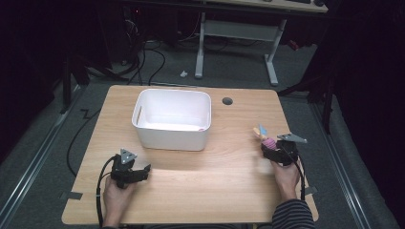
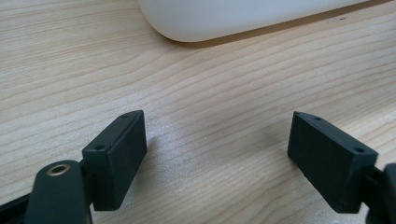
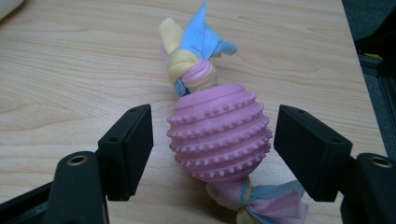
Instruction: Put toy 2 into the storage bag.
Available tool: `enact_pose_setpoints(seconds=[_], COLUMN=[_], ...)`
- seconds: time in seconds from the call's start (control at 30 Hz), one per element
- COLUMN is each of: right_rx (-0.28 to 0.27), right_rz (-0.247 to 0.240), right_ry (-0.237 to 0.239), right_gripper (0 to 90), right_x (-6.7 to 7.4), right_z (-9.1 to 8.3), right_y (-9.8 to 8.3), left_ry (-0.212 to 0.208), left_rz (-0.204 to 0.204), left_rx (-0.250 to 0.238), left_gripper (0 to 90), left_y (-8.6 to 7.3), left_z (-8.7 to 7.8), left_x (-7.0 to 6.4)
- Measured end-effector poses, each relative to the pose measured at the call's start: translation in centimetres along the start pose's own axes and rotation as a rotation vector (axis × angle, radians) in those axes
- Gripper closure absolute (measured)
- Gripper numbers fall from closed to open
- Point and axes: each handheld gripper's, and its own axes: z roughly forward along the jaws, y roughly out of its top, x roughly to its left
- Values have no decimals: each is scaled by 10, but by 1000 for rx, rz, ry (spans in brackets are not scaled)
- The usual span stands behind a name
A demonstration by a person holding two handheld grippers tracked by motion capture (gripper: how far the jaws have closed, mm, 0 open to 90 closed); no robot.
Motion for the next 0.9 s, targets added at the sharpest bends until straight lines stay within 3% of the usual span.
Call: enact_pose_setpoints(seconds=[0.57,0.9], right_rx=[20,23], right_rz=[-11,12], right_ry=[-50,-39], right_gripper=[344,356], right_x=[0,-2], right_z=[9,8], right_y=[-2,-3], left_ry=[0,1], left_rz=[0,0], left_rx=[0,0], left_gripper=[199,199], left_y=[0,0], left_z=[0,0], left_x=[0,0])
